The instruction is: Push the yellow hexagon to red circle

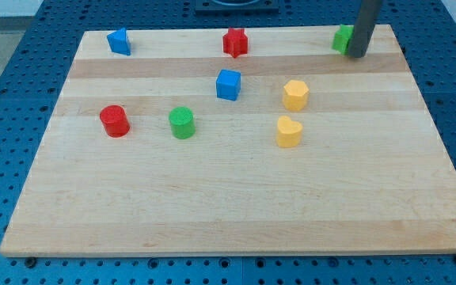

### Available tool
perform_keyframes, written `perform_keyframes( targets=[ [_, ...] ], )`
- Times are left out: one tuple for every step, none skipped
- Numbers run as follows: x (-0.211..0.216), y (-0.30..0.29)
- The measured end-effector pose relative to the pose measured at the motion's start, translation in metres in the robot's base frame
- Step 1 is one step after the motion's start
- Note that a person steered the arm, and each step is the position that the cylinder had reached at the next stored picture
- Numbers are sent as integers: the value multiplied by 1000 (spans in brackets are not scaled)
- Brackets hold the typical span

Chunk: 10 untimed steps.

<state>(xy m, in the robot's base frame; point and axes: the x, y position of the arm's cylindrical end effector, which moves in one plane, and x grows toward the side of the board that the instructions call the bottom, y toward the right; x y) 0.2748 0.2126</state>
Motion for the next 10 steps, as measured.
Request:
perform_keyframes(
  targets=[
    [31, 0],
    [65, -11],
    [87, -35],
    [99, -67],
    [106, -100],
    [107, -132],
    [107, -162],
    [107, -189],
    [107, -210],
    [107, -233]
  ],
)
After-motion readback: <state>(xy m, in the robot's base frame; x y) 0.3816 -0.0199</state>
